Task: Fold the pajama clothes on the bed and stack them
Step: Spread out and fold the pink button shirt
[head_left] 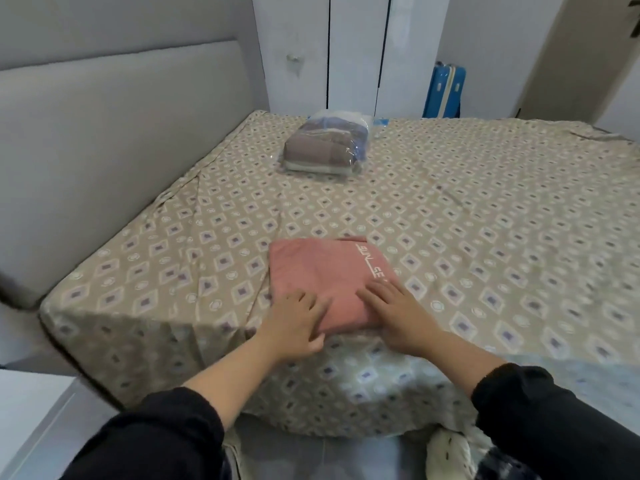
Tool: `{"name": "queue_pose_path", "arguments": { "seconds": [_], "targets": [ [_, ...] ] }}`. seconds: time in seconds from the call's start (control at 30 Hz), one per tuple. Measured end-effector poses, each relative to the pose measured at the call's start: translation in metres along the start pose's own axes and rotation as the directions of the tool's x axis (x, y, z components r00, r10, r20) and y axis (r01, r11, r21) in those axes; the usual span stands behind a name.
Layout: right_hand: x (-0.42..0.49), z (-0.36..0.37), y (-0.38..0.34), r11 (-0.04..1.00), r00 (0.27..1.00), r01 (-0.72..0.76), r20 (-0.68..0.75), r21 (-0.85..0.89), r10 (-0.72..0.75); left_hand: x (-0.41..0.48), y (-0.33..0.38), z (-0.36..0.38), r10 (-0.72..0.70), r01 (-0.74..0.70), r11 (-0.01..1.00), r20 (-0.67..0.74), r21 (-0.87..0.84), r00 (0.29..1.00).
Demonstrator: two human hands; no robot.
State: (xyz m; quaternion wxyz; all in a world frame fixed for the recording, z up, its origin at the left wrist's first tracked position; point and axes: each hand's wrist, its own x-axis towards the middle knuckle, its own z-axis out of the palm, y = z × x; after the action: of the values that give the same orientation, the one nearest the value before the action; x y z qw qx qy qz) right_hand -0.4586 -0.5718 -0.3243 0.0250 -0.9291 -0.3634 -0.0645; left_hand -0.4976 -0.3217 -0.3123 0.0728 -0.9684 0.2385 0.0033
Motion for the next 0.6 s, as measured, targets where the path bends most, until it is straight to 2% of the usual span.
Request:
{"name": "queue_pose_path", "arguments": {
  "seconds": [0.1,0.13,0.2,0.23,0.27,0.3,0.33,0.37,0.43,0.5,0.53,0.6],
  "targets": [
    [-0.012,-0.001,0.000,0.931,0.962,-0.163,-0.158,0.326,0.224,0.014,-0.006,-0.007,-0.147,0.099,0.958,-0.164,-0.270,0.975],
    [-0.012,-0.005,0.001,0.874,0.914,-0.246,-0.199,0.420,0.353,0.024,-0.008,-0.013,-0.227,0.153,0.919,-0.170,-0.364,0.959],
    [-0.009,-0.013,0.005,0.672,0.735,-0.446,-0.185,0.591,0.652,0.043,-0.003,-0.019,-0.339,0.246,0.856,-0.135,-0.455,0.931],
    [-0.006,-0.019,0.009,0.523,0.650,-0.527,-0.078,0.670,0.756,0.051,0.003,-0.017,-0.348,0.277,0.853,-0.086,-0.442,0.934],
    [-0.002,-0.022,0.012,0.351,0.593,-0.580,0.085,0.735,0.801,0.055,0.010,-0.012,-0.335,0.303,0.862,-0.009,-0.405,0.942],
    [0.001,-0.023,0.017,0.194,0.565,-0.607,0.247,0.770,0.787,0.057,0.015,-0.006,-0.322,0.322,0.872,0.065,-0.369,0.945],
    [0.001,-0.024,0.020,0.092,0.562,-0.610,0.348,0.787,0.750,0.057,0.019,0.001,-0.321,0.338,0.875,0.106,-0.346,0.941],
    [0.001,-0.023,0.021,0.084,0.582,-0.601,0.363,0.795,0.727,0.057,0.019,0.007,-0.328,0.346,0.875,0.113,-0.339,0.938],
    [-0.001,-0.016,0.022,0.191,0.610,-0.579,0.266,0.793,0.747,0.057,0.016,0.012,-0.335,0.349,0.868,0.102,-0.354,0.937],
    [-0.003,-0.009,0.020,0.242,0.574,-0.600,0.200,0.762,0.794,0.056,0.014,0.012,-0.327,0.348,0.869,0.118,-0.352,0.937],
    [-0.002,-0.006,0.019,0.243,0.558,-0.623,0.205,0.744,0.804,0.055,0.013,0.012,-0.323,0.348,0.871,0.129,-0.346,0.937],
    [0.002,-0.007,0.024,0.249,0.573,-0.685,0.295,0.684,0.765,0.055,0.015,0.013,-0.326,0.354,0.872,0.137,-0.339,0.935]
  ]
}}
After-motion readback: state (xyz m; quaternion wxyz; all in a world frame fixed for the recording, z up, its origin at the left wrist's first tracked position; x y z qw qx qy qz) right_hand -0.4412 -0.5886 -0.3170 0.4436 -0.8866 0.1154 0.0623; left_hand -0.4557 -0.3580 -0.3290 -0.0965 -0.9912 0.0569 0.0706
